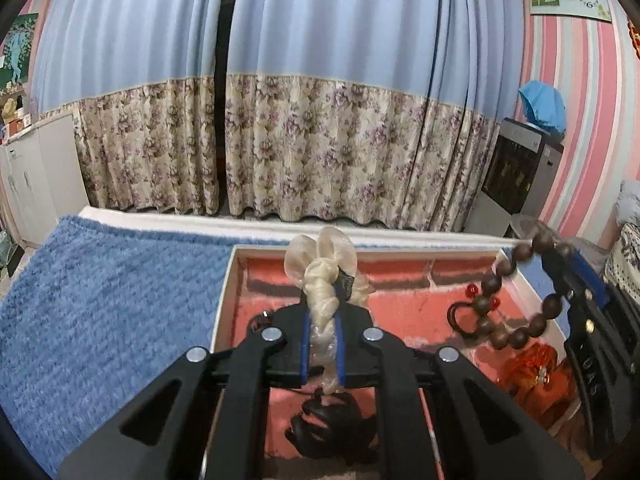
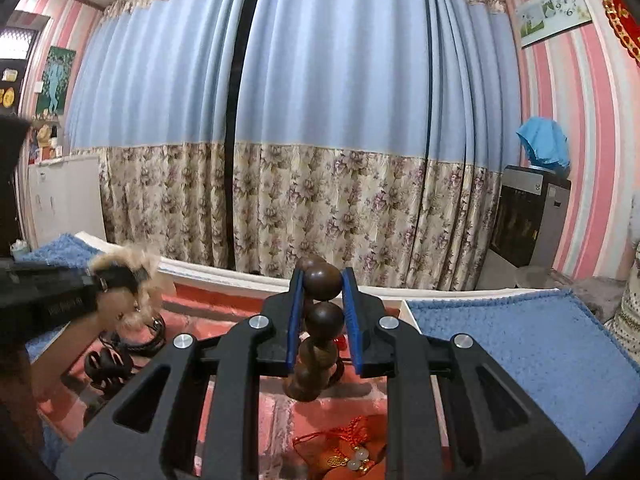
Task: Organize jewelry
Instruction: 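Carry the scrunchie and bead bracelet over the tray and lower them, then open both tools to release the scrunchie and bracelet into the tray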
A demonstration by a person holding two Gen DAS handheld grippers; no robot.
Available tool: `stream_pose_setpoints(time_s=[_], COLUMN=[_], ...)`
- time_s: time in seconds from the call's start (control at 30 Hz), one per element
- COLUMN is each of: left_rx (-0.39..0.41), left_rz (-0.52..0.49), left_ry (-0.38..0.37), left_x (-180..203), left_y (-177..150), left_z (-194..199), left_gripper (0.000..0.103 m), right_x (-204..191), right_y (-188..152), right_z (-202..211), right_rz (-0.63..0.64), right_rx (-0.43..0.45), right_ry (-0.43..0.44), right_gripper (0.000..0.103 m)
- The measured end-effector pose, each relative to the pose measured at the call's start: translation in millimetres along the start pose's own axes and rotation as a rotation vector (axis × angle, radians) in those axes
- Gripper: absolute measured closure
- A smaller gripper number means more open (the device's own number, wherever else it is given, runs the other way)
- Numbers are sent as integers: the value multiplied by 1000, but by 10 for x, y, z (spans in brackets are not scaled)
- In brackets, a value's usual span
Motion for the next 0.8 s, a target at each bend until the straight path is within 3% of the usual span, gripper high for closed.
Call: stream_pose_setpoints(time_s=[0.27,0.57,0.6,0.7,0.8], left_rx=[-78,-101,-98,-102,-99], left_rz=[-19,-33,-30,-29,-45], left_ry=[-21,4,9,16,17], left_x=[99,101,90,83,118], left_y=[-318,-443,-445,-480,-502], left_z=[-51,6,23,73,140], left_gripper=[94,91,89,69,62], right_x=[-41,-88,-91,-121,-133], right_y=[-125,-248,-241,-249,-257], right_z=[-49,-105,-87,7,73], right_rz=[-10,-24,-24,-22,-24], right_rx=[-87,-167,-163,-162,-166], right_ry=[12,36,37,47,47], right_gripper=[83,83,83,82,82])
Point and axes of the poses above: each gripper's, at about its wrist camera, not at the fingertips, and z roughly against the way its jaws point, x to its right, y to its top, the point moved 10 cm from there along -z, roughly the way its jaws point, and after that the axes turned 13 degrees about x, right-handed, at the moved point
